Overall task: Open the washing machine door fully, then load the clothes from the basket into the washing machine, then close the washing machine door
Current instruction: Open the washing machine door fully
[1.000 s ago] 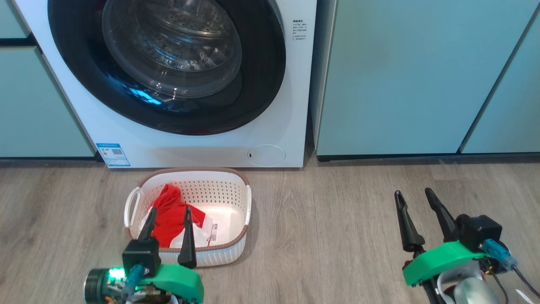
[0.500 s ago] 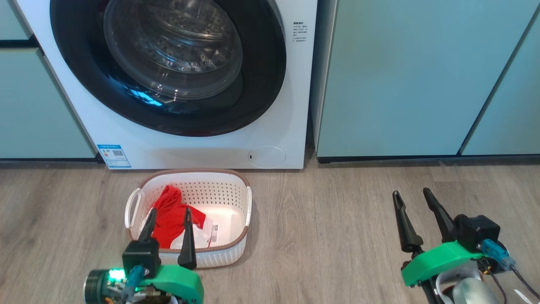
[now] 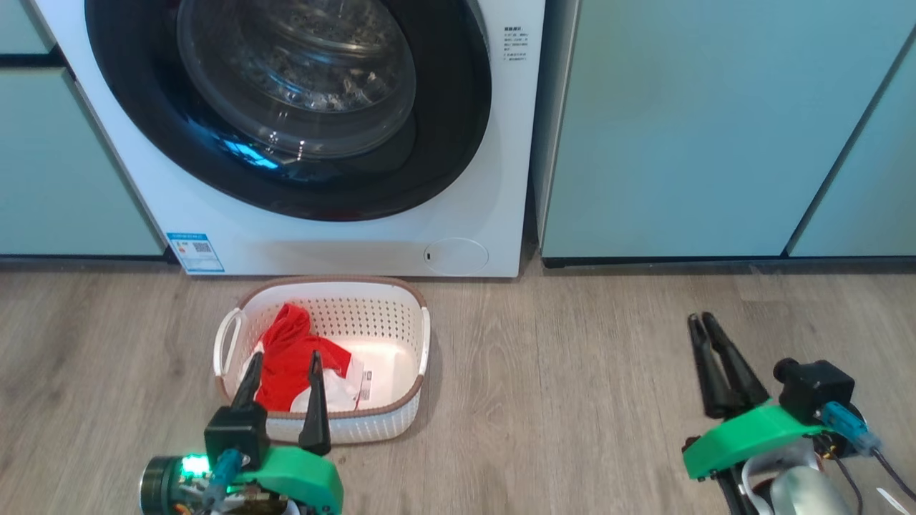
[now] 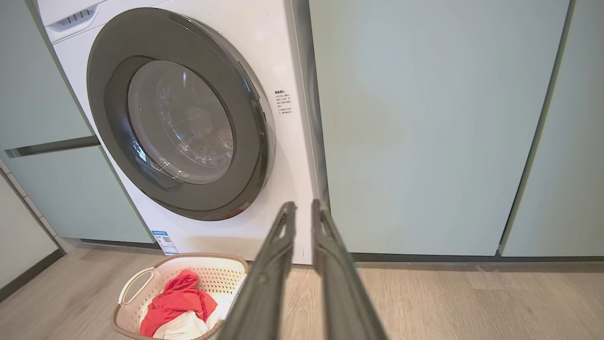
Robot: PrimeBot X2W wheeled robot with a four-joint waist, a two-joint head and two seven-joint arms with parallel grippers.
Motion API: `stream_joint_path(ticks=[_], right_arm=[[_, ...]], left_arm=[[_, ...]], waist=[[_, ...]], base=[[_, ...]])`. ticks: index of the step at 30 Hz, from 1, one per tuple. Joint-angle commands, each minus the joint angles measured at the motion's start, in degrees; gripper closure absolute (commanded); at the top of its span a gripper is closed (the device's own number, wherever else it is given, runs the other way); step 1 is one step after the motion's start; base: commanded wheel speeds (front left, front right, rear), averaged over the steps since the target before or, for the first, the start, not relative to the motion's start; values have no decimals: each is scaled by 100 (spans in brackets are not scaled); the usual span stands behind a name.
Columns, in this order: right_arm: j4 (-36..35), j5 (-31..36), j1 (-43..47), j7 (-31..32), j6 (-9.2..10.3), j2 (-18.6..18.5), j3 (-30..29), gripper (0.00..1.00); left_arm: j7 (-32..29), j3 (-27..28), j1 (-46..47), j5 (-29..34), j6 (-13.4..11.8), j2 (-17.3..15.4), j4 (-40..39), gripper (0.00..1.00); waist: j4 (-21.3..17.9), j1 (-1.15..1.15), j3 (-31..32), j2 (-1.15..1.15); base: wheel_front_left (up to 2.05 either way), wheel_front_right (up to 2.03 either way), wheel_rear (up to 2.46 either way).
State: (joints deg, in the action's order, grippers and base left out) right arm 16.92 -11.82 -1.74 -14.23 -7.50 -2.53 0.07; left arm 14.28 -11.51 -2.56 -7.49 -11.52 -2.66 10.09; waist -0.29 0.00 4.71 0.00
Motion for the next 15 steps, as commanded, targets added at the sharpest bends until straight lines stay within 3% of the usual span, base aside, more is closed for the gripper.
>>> stream_joint_path(ticks=[1,7,15], right_arm=[[-242,-50,-229,-77,1,-34,120,100],[-275,-241,-305,-77,1,-34,150,100],[-15,-642,-1040,-77,1,-34,268,100]], left_arm=[[72,198,256,47,9,-21,-230,0],[72,194,285,40,35,-21,-245,0],[72,167,424,61,106,-21,-274,0]], waist=[[17,0,-47,0],[63,0,-182,0],[265,0,-553,0]], base=[[0,0,0],[0,0,0],[0,0,0]])
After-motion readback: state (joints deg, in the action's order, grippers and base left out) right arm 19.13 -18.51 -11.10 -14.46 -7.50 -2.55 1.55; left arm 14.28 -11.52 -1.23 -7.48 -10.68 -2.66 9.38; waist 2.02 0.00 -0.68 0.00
